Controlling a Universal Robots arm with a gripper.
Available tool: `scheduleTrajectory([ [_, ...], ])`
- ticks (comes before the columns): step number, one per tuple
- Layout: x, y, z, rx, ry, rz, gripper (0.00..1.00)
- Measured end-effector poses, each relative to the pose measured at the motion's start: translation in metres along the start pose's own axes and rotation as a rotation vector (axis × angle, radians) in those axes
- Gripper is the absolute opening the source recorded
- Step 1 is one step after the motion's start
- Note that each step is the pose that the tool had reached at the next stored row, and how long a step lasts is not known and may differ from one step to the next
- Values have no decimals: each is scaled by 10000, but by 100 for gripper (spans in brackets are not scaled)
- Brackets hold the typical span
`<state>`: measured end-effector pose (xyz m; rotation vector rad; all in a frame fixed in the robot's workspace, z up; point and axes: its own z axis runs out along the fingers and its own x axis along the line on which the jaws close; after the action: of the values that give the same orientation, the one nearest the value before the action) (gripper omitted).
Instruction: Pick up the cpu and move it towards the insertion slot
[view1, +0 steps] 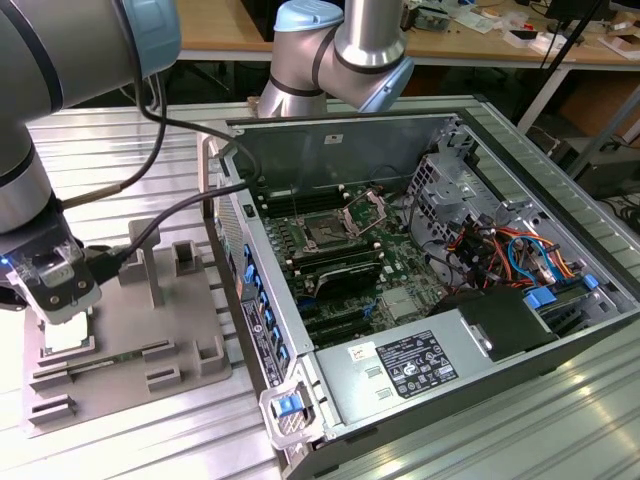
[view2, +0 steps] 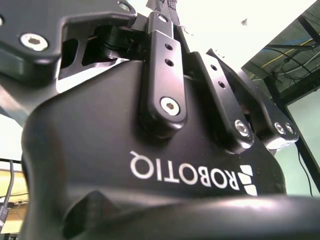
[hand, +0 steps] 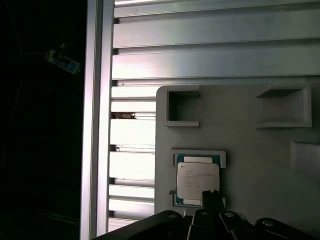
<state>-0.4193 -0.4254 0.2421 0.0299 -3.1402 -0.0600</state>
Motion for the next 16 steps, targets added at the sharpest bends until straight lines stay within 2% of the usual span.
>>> scheduleTrajectory([
  [16,6,-9,112,1,0,0,11],
])
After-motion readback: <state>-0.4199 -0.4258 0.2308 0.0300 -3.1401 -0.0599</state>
